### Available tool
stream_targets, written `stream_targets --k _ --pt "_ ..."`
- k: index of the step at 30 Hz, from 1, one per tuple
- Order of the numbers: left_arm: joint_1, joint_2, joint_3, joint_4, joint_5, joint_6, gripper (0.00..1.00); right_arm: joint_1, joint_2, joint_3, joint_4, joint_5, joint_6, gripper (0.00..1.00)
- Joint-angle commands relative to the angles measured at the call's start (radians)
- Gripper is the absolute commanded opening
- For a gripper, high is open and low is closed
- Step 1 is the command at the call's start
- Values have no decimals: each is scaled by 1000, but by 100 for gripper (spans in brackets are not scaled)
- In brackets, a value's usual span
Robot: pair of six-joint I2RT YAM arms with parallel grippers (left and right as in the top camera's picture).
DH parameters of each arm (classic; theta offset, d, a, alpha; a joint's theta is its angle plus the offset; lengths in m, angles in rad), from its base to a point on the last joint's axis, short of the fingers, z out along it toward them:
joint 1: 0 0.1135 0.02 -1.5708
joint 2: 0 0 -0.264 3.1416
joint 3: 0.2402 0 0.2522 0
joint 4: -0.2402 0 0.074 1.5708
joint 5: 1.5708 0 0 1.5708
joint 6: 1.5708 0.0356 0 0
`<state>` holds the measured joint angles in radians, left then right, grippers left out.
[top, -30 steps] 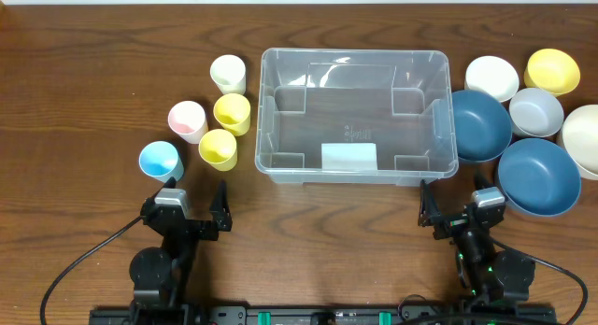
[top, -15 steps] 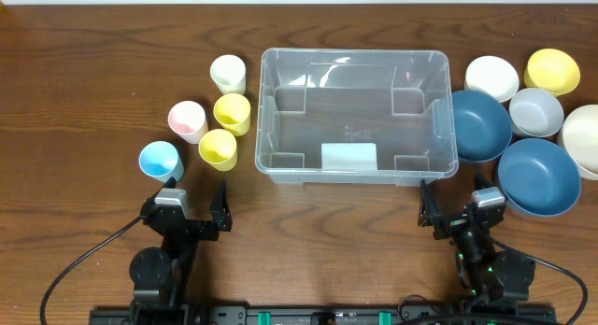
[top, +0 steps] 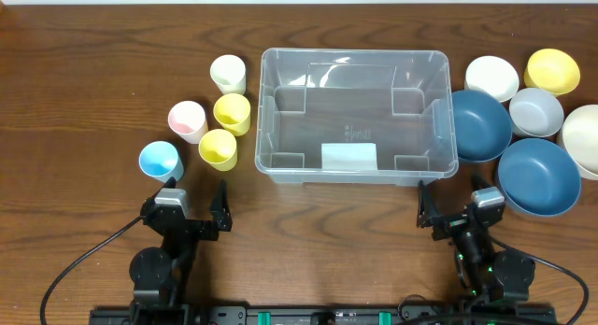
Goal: Pack container
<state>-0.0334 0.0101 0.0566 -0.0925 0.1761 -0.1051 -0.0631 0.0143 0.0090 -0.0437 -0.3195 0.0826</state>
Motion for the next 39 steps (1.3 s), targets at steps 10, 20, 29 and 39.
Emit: stream_targets --k 10,20,29,39 --pt "6 -6 -31 -10 -9 -5 98 10 -9 -1 161 -264 317 99" --pt "6 -6 -31 -10 -9 -5 98 9 67 423 17 -167 256 99" --pt "6 -6 -31 -10 -9 -5 98 4 496 1094 -829 388 190 99" --pt "6 -6 -31 -10 -9 -5 98 -15 755 1215 -1052 352 314 99"
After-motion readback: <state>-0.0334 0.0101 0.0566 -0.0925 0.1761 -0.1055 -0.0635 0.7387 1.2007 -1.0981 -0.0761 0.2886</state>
